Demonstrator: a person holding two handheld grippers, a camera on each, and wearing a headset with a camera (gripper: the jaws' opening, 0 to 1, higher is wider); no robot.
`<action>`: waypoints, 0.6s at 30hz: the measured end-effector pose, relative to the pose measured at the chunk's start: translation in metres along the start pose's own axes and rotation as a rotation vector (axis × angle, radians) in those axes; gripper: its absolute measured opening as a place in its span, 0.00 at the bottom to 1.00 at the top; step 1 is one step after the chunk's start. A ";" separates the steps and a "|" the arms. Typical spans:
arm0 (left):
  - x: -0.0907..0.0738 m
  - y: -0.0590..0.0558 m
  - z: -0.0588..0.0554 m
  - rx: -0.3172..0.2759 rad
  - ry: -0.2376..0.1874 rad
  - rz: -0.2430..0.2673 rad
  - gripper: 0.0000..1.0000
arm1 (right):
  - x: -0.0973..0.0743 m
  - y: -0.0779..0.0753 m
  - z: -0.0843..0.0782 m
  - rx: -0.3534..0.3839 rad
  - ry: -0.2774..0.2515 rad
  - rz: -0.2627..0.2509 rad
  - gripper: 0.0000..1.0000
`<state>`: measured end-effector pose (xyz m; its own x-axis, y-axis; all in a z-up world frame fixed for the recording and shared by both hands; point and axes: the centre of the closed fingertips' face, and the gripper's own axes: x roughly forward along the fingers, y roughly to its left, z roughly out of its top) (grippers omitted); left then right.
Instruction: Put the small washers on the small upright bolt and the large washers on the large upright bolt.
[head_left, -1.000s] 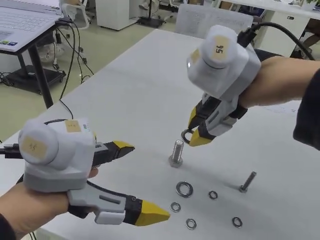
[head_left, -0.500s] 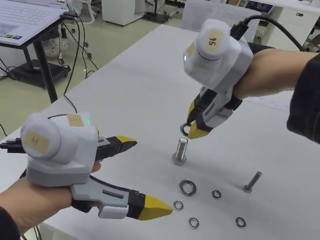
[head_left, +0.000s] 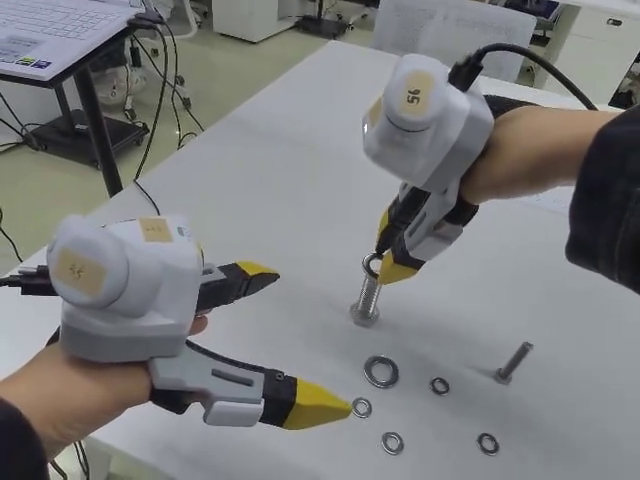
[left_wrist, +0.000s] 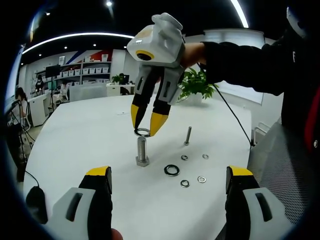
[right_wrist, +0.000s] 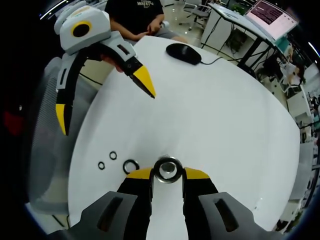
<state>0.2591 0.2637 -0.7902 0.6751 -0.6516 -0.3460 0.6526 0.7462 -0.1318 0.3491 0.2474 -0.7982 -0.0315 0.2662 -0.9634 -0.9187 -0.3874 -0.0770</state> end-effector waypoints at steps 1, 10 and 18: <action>0.000 0.000 0.000 0.000 0.000 0.001 0.95 | 0.000 0.000 0.000 0.001 0.001 0.002 0.23; 0.002 0.002 -0.002 -0.005 0.004 -0.002 0.95 | 0.007 0.001 -0.002 0.006 0.010 0.015 0.23; 0.004 0.003 -0.002 -0.003 0.008 -0.003 0.94 | 0.011 0.001 -0.002 0.008 0.013 0.021 0.23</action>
<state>0.2629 0.2641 -0.7939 0.6703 -0.6528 -0.3530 0.6536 0.7445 -0.1357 0.3482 0.2479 -0.8097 -0.0459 0.2465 -0.9681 -0.9210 -0.3857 -0.0546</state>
